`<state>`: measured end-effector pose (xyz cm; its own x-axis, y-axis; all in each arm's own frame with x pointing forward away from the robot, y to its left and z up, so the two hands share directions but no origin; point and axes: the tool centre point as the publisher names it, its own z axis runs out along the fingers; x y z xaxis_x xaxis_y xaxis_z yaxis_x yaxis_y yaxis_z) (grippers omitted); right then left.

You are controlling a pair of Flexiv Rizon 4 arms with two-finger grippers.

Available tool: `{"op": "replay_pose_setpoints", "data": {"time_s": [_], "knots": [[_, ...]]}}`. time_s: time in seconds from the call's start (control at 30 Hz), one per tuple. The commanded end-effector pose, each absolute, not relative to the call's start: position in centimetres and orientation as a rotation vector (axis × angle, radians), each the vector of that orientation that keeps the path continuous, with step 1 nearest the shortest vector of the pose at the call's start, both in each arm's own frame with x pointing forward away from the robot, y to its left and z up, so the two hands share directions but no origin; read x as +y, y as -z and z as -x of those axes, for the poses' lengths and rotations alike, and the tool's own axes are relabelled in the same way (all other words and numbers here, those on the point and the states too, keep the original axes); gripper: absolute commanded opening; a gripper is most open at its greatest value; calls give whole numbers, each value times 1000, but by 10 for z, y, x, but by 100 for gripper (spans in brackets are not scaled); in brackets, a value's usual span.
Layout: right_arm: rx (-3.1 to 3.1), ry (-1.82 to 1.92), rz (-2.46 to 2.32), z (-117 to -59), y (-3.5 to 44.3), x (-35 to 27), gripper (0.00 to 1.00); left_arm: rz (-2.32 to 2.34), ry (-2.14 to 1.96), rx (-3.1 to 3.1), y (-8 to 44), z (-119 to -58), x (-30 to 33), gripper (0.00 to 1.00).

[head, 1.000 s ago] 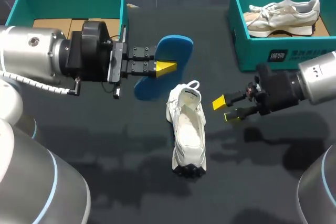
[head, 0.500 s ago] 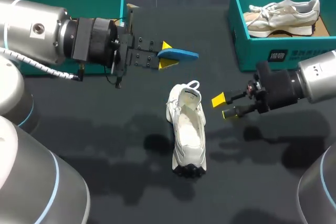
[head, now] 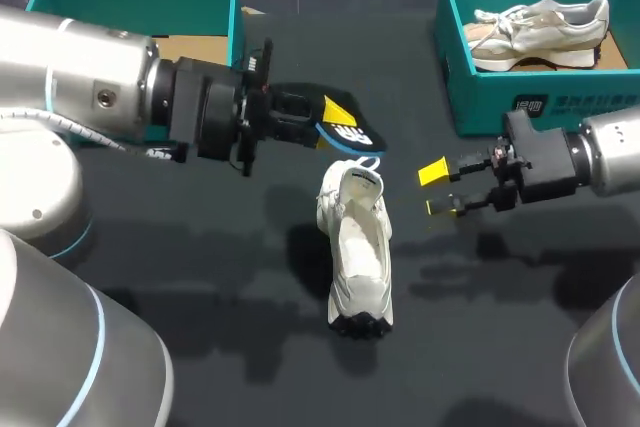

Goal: Take the shoe out of the shoebox, open the shoe tongue, remove and reinsert the insole, then place the shoe into the shoebox

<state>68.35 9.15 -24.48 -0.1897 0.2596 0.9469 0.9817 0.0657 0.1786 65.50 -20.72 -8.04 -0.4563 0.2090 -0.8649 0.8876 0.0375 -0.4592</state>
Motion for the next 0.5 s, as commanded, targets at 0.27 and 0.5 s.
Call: {"op": "replay_pose_setpoints", "data": {"time_s": [0.27,0.5], "knots": [[-1564,1178,1275,-684,249,92,100,-1092,1462,1665,93,-656,-211,0],[-1525,1220,1213,-695,235,93,100,-1189,1261,1526,119,-663,-210,0]]}}
